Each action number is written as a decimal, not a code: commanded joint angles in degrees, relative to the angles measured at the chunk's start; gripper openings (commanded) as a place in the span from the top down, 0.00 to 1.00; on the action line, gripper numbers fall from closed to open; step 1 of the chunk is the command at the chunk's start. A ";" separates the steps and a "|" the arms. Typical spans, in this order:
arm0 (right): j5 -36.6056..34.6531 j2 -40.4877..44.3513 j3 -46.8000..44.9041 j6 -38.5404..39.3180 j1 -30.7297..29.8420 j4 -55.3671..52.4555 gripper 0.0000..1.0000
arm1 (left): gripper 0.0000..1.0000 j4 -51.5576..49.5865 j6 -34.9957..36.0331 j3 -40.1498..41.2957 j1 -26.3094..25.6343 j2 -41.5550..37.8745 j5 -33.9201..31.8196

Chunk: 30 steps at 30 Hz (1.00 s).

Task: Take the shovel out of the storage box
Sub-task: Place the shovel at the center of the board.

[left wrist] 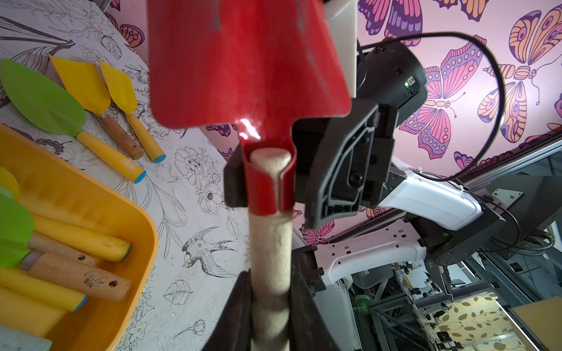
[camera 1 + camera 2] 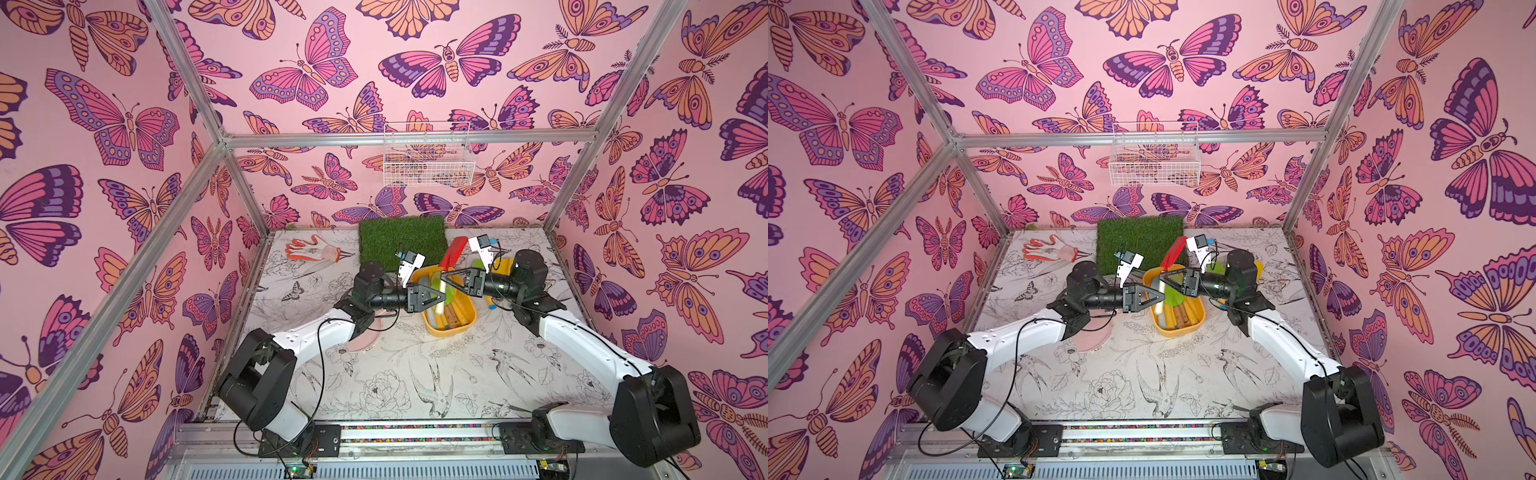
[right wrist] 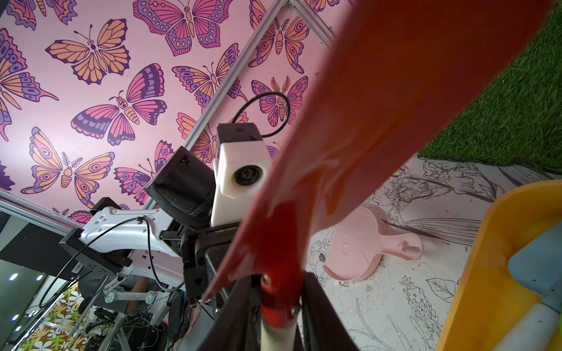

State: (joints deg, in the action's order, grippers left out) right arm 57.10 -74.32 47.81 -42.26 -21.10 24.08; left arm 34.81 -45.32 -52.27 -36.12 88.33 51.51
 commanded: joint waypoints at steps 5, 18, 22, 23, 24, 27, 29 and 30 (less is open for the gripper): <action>0.95 -2.11 -0.50 -2.45 0.01 0.45 0.65 | 1.00 3.99 0.67 -1.25 -0.49 0.06 1.93; 4.03 -2.37 -2.41 -7.22 -0.68 8.70 0.71 | 1.00 4.18 0.68 -1.60 -0.43 1.08 1.75; 4.31 -1.82 -3.14 -7.30 -0.76 8.75 0.69 | 1.00 4.48 0.65 -1.69 -0.37 1.15 1.58; 4.33 -1.71 -3.25 -7.26 -0.78 8.78 0.68 | 1.00 4.48 0.67 -1.69 -0.36 1.20 1.58; 4.29 -1.57 -3.42 -7.23 -0.78 8.86 0.67 | 1.00 4.50 0.62 -1.78 -0.38 1.19 1.58; 3.73 -1.09 -3.36 -6.88 -0.78 8.72 0.72 | 1.00 4.48 0.58 -1.69 -0.36 1.13 1.73; 3.55 -1.06 -2.98 -6.87 -0.78 8.71 0.76 | 1.00 4.50 0.63 -1.61 -0.38 1.15 1.60; 3.54 -1.08 -2.83 -6.79 -0.78 8.73 0.79 | 1.00 4.56 0.54 -1.52 -0.38 1.25 1.67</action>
State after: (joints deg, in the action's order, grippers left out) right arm 60.12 -76.34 44.77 -49.23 -21.52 31.70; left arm 36.32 -45.78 -52.53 -36.12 89.19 51.27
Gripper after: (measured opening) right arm 0.229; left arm 0.207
